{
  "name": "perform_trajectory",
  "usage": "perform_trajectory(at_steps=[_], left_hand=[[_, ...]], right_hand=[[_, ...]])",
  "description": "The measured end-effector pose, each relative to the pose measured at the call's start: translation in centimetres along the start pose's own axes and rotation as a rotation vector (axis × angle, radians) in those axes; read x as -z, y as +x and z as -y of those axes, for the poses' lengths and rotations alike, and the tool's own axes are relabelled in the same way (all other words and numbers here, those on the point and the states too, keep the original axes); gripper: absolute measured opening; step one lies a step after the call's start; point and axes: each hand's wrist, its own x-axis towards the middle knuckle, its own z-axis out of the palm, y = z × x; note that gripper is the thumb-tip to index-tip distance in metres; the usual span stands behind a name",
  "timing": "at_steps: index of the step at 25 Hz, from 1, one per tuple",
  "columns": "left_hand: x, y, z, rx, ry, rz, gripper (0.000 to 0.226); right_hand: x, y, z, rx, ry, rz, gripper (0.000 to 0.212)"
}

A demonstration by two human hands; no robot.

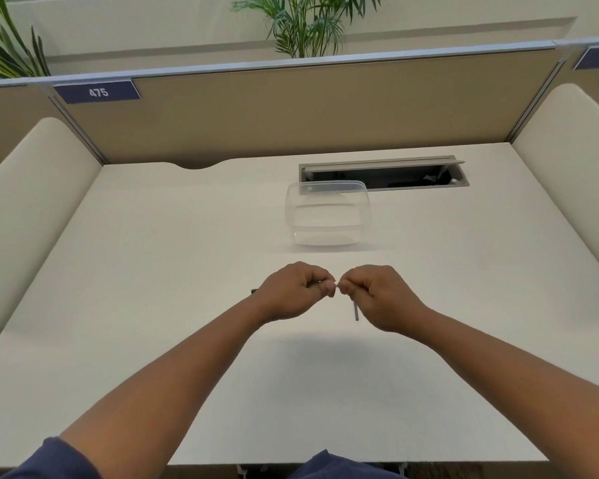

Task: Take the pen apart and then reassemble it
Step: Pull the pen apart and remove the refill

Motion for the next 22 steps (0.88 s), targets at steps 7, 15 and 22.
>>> perform_trajectory(at_steps=[7, 15, 22], left_hand=[[0.5, -0.2, -0.6, -0.009, 0.067, 0.063, 0.028], [-0.5, -0.1, 0.3, -0.246, 0.481, -0.096, 0.021], [-0.7, -0.1, 0.4, -0.321, 0.529, -0.147, 0.022]], right_hand=[[-0.5, -1.4, 0.0, 0.091, -0.099, -0.043, 0.019], [0.9, 0.1, 1.0, -0.72, 0.746, 0.371, 0.027], [0.3, 0.2, 1.2, -0.483, 0.476, 0.249, 0.034]])
